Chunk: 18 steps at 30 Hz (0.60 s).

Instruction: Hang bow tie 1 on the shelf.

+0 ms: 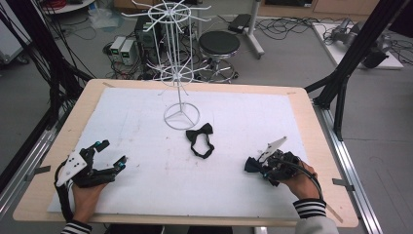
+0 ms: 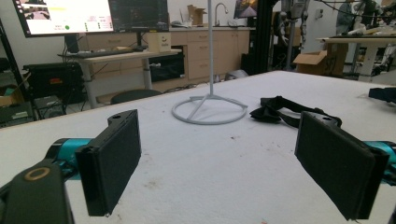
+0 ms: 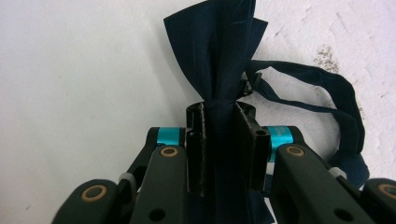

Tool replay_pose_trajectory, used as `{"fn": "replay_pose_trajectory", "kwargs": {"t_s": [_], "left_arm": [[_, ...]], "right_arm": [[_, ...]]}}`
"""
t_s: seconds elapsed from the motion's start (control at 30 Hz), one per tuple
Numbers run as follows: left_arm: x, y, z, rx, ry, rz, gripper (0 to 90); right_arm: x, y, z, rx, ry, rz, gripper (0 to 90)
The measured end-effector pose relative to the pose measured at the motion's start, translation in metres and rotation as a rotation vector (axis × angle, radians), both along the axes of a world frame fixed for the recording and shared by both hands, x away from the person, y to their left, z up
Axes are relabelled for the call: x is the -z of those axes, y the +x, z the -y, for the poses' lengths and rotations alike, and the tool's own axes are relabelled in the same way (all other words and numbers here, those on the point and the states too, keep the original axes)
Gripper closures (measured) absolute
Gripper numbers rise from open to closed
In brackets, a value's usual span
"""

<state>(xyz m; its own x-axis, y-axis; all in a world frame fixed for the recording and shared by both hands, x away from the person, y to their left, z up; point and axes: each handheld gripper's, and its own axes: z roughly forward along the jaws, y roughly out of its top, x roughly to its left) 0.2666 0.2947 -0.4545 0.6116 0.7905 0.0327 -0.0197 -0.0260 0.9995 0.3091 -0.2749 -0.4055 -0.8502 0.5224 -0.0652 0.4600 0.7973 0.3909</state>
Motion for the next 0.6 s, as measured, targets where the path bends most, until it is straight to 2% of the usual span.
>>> {"fn": "replay_pose_trajectory", "kwargs": {"t_s": [0.3, 0.5, 0.53, 0.57, 0.6], "left_arm": [[0.0, 0.0, 0.0, 0.0, -0.001, 0.003, 14.9], [0.0, 0.0, 0.0, 0.0, 0.0, 0.003, 15.0], [0.0, 0.0, 0.0, 0.0, 0.001, 0.002, 14.9], [0.0, 0.0, 0.0, -0.001, 0.003, 0.003, 14.9], [0.0, 0.0, 0.0, -0.001, 0.0, 0.003, 15.0]], "right_arm": [[-0.003, -0.001, 0.003, 0.01, 0.029, 0.014, 75.7], [-0.008, -0.002, 0.007, 0.038, 0.087, 0.025, 75.7], [-0.01, -0.002, 0.007, 0.049, 0.115, 0.03, 75.7], [-0.01, -0.002, 0.007, 0.049, 0.115, 0.03, 75.7], [-0.013, -0.001, 0.008, 0.049, 0.139, 0.035, 75.7]]}}
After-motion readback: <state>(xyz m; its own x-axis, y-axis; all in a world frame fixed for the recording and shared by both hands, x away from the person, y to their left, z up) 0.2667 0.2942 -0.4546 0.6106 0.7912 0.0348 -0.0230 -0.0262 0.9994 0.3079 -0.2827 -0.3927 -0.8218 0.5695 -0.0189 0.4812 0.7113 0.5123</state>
